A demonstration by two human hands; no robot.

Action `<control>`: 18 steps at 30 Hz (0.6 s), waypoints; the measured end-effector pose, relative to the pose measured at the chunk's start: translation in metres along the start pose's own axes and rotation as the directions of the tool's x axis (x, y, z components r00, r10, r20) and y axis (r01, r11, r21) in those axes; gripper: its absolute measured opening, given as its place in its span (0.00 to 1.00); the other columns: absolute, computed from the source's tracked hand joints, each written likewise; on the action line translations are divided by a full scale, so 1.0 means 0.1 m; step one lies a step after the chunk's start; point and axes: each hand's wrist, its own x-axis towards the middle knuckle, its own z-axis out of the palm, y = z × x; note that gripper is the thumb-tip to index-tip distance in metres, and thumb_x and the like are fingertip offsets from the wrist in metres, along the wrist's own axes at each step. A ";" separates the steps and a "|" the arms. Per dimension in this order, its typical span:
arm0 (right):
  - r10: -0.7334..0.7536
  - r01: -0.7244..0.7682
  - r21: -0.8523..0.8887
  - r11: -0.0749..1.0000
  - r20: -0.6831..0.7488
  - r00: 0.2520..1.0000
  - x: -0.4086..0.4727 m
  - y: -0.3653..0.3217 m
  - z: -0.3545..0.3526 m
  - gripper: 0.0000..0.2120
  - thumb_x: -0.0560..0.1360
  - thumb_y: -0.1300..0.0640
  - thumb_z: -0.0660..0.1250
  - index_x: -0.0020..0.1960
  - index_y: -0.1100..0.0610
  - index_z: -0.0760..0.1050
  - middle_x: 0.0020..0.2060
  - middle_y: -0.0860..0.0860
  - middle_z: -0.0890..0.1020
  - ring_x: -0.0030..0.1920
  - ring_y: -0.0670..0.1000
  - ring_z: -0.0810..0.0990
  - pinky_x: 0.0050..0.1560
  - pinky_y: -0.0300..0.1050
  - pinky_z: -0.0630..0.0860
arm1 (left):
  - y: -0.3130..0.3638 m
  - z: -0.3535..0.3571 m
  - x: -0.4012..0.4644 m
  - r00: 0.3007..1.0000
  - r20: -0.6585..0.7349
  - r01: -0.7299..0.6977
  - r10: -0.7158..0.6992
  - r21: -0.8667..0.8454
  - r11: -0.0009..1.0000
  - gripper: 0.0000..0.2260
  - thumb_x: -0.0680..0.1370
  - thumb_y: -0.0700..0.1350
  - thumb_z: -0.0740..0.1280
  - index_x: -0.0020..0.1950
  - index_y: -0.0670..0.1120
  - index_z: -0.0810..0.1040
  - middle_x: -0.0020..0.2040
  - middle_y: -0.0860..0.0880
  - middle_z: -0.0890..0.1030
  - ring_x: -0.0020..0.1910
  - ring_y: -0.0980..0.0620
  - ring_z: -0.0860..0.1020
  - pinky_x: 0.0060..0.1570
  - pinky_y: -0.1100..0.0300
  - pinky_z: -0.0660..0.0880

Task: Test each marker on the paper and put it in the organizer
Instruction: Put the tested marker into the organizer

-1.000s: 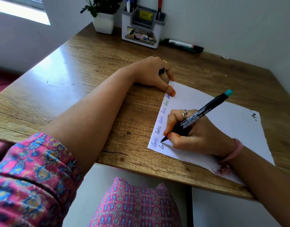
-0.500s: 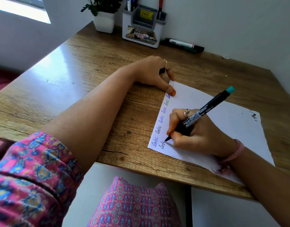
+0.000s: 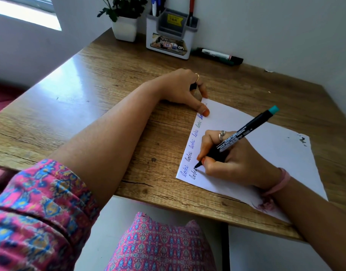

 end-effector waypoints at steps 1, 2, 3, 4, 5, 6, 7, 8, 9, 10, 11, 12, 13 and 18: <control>-0.002 0.002 0.002 1.000 0.003 1.000 0.00 0.00 0.00 0.04 0.65 0.59 0.66 0.37 0.59 0.75 0.28 0.52 0.76 0.29 0.44 0.71 0.30 0.36 0.67 | 0.00 0.00 0.00 1.000 0.001 0.001 -0.001 -0.003 1.000 0.22 0.65 0.62 0.73 0.54 0.56 0.78 0.39 0.61 0.72 0.38 0.60 0.71 0.35 0.65 0.63; -0.004 0.004 0.005 1.000 0.001 1.000 0.00 0.01 0.00 0.04 0.65 0.59 0.66 0.37 0.59 0.75 0.29 0.52 0.76 0.30 0.45 0.72 0.30 0.38 0.68 | 0.00 0.00 0.00 1.000 0.002 0.003 -0.003 -0.003 1.000 0.22 0.64 0.63 0.73 0.54 0.56 0.78 0.39 0.61 0.72 0.38 0.60 0.71 0.35 0.65 0.63; -0.006 0.006 0.014 1.000 -0.014 1.000 0.00 0.01 -0.01 0.03 0.65 0.59 0.65 0.37 0.58 0.75 0.30 0.51 0.77 0.30 0.48 0.73 0.30 0.42 0.70 | 0.00 0.00 0.00 1.000 0.001 0.003 -0.003 -0.002 1.000 0.22 0.64 0.63 0.73 0.54 0.56 0.78 0.39 0.61 0.72 0.39 0.60 0.71 0.35 0.65 0.63; -0.009 0.010 0.033 0.999 -0.039 0.999 0.01 0.01 -0.02 0.03 0.65 0.59 0.65 0.37 0.57 0.75 0.31 0.51 0.77 0.31 0.49 0.74 0.31 0.47 0.71 | 0.00 0.00 0.00 1.000 -0.001 0.002 -0.002 -0.002 1.000 0.21 0.64 0.63 0.73 0.54 0.56 0.77 0.39 0.61 0.73 0.39 0.60 0.71 0.35 0.65 0.63; -0.013 0.017 0.067 0.998 -0.068 0.998 0.02 0.02 -0.02 0.02 0.65 0.59 0.65 0.37 0.57 0.76 0.31 0.50 0.77 0.31 0.49 0.74 0.31 0.48 0.71 | 0.00 0.01 0.00 1.000 -0.006 -0.003 0.003 -0.007 1.000 0.20 0.65 0.62 0.73 0.53 0.57 0.77 0.39 0.61 0.73 0.38 0.61 0.71 0.35 0.65 0.63; -0.012 0.024 0.120 0.993 -0.095 0.995 0.03 0.02 -0.03 0.02 0.66 0.60 0.65 0.38 0.56 0.76 0.31 0.49 0.77 0.30 0.47 0.74 0.29 0.44 0.71 | 0.00 0.01 0.00 1.000 -0.013 -0.007 0.007 -0.018 1.000 0.19 0.66 0.62 0.73 0.53 0.57 0.77 0.39 0.60 0.73 0.38 0.61 0.71 0.35 0.65 0.63; -0.002 0.023 0.185 0.982 -0.114 0.993 0.05 0.02 -0.03 0.03 0.66 0.60 0.65 0.38 0.55 0.76 0.30 0.49 0.77 0.28 0.46 0.74 0.29 0.40 0.70 | 0.00 0.02 0.00 1.000 -0.022 -0.011 0.010 -0.040 0.999 0.18 0.67 0.62 0.72 0.52 0.56 0.77 0.39 0.59 0.74 0.37 0.60 0.72 0.35 0.65 0.63; 0.016 0.015 0.243 0.970 -0.125 0.992 0.07 0.02 -0.04 0.03 0.67 0.60 0.65 0.38 0.54 0.76 0.29 0.50 0.76 0.27 0.45 0.73 0.28 0.38 0.70 | 0.00 0.02 0.00 0.999 -0.037 -0.018 0.016 -0.058 0.998 0.18 0.68 0.62 0.71 0.53 0.55 0.78 0.39 0.57 0.76 0.37 0.59 0.72 0.35 0.64 0.64; 0.036 -0.001 0.279 0.960 -0.122 0.992 0.09 0.00 -0.06 0.03 0.67 0.60 0.65 0.39 0.54 0.76 0.28 0.50 0.76 0.27 0.46 0.73 0.29 0.38 0.71 | -0.01 0.03 0.01 0.998 -0.056 -0.029 0.025 -0.070 0.997 0.17 0.70 0.62 0.69 0.53 0.54 0.78 0.40 0.56 0.77 0.39 0.58 0.73 0.36 0.63 0.65; 0.054 -0.021 0.285 0.958 -0.108 0.993 0.11 -0.02 -0.08 0.03 0.68 0.61 0.65 0.40 0.55 0.76 0.28 0.51 0.76 0.28 0.47 0.74 0.31 0.38 0.72 | -0.02 0.03 0.01 0.997 -0.075 -0.036 0.030 -0.080 0.996 0.16 0.73 0.61 0.67 0.55 0.52 0.79 0.42 0.55 0.78 0.40 0.57 0.74 0.37 0.62 0.66; 0.074 -0.049 0.264 0.963 -0.083 0.994 0.12 -0.06 -0.10 0.03 0.69 0.63 0.66 0.41 0.57 0.76 0.29 0.50 0.78 0.29 0.47 0.75 0.33 0.38 0.74 | -0.04 0.04 0.02 0.996 -0.089 -0.035 0.026 -0.098 0.995 0.15 0.76 0.58 0.65 0.57 0.52 0.79 0.44 0.56 0.78 0.43 0.57 0.75 0.40 0.62 0.67; 0.096 -0.081 0.231 0.970 -0.055 0.994 0.14 -0.11 -0.14 0.03 0.70 0.64 0.66 0.43 0.58 0.76 0.31 0.50 0.79 0.32 0.47 0.77 0.35 0.39 0.75 | -0.07 0.05 0.03 0.995 -0.100 -0.025 0.013 -0.121 0.992 0.13 0.78 0.55 0.63 0.59 0.52 0.78 0.48 0.55 0.78 0.47 0.57 0.75 0.45 0.61 0.69; 0.114 -0.104 0.196 0.975 -0.039 0.993 0.17 -0.17 -0.19 0.05 0.70 0.64 0.65 0.45 0.59 0.77 0.34 0.50 0.80 0.34 0.48 0.79 0.37 0.39 0.76 | -0.09 0.05 0.05 0.994 -0.111 -0.014 -0.001 -0.136 0.991 0.13 0.79 0.52 0.62 0.62 0.52 0.77 0.53 0.53 0.78 0.52 0.56 0.74 0.52 0.59 0.70; 0.114 -0.039 0.288 0.957 -0.247 0.962 0.41 -0.45 -0.61 0.12 0.74 0.59 0.58 0.49 0.55 0.80 0.45 0.51 0.84 0.44 0.47 0.82 0.46 0.42 0.79 | -0.11 0.06 0.06 0.991 -0.127 -0.050 0.046 -0.031 0.998 0.11 0.80 0.48 0.60 0.62 0.53 0.75 0.50 0.51 0.73 0.51 0.52 0.73 0.49 0.61 0.66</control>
